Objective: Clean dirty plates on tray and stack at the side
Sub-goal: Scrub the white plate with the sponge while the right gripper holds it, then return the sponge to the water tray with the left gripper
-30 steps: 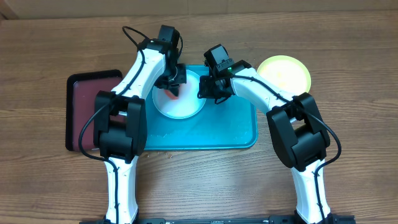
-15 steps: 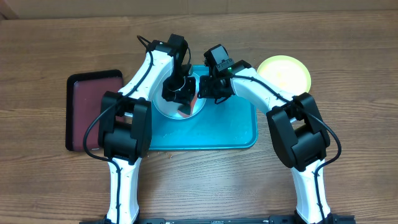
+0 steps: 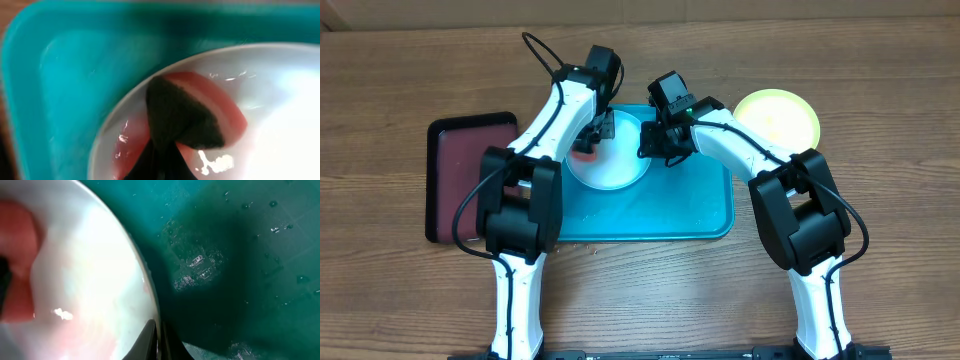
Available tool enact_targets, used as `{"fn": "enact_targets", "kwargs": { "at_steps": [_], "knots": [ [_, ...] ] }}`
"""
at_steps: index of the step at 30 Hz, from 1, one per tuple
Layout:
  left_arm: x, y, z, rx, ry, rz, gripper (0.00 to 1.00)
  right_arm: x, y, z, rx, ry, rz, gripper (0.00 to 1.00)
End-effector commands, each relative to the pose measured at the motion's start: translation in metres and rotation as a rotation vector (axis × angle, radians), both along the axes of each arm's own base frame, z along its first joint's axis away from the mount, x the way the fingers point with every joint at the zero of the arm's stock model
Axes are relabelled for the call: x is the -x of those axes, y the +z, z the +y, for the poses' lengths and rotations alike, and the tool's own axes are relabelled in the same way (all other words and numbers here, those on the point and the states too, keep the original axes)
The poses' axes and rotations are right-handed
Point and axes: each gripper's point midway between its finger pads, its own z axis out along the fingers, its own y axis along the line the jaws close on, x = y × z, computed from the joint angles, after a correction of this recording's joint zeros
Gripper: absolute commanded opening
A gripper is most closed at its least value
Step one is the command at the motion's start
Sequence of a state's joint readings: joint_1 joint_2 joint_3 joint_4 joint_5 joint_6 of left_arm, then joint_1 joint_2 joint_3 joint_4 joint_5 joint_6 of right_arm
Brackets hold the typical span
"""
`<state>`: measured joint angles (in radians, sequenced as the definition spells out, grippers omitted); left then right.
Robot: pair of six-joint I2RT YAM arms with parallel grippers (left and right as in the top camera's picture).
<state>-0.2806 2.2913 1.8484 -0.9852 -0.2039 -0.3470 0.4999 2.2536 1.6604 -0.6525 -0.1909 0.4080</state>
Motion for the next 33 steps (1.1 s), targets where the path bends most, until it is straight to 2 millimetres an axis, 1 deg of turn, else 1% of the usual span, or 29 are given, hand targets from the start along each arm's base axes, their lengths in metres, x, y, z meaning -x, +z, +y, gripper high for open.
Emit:
{"fn": "enact_targets", "kwargs": {
  "at_steps": [1,4,6,10,14,17,19,22,25,27,31,33],
  "knots": [
    [-0.003,-0.011,-0.041,0.245,0.000,0.025,0.05,0.011,-0.036,-0.015,0.094,-0.008,0.049,0.04],
    [-0.004,-0.004,-0.077,0.443,-0.044,0.036,0.04,0.011,-0.036,-0.015,0.093,-0.009,0.048,0.04],
    [-0.001,0.002,-0.096,0.545,-0.073,0.050,0.04,0.011,-0.036,-0.015,0.093,-0.008,0.047,0.04],
    [0.009,0.008,-0.114,0.633,-0.143,0.087,0.04,0.011,-0.036,-0.015,0.093,-0.008,0.048,0.04],
    [0.025,0.004,-0.112,0.611,-0.184,0.144,0.04,0.011,-0.036,-0.015,0.094,-0.008,0.050,0.04],
    [0.038,-0.002,-0.099,0.535,-0.184,0.197,0.04,0.011,-0.036,-0.015,0.095,-0.008,0.050,0.04],
    [0.046,-0.007,-0.083,0.455,-0.162,0.229,0.04,0.011,-0.036,-0.015,0.095,-0.008,0.050,0.04],
    [0.053,-0.013,-0.053,0.283,-0.146,0.257,0.04,0.011,-0.036,-0.015,0.095,-0.009,0.051,0.04],
    [0.050,-0.015,-0.016,0.075,-0.121,0.241,0.04,0.011,-0.036,-0.015,0.094,-0.009,0.050,0.04],
    [0.046,-0.011,0.001,-0.025,-0.090,0.217,0.04,0.011,-0.036,-0.015,0.095,-0.009,0.050,0.04],
    [0.031,0.008,0.030,-0.196,-0.037,0.136,0.04,0.011,-0.036,-0.015,0.094,-0.008,0.050,0.04],
    [0.027,0.018,0.037,-0.231,0.007,0.102,0.04,0.011,-0.036,-0.015,0.094,-0.008,0.050,0.04]
  ]
}}
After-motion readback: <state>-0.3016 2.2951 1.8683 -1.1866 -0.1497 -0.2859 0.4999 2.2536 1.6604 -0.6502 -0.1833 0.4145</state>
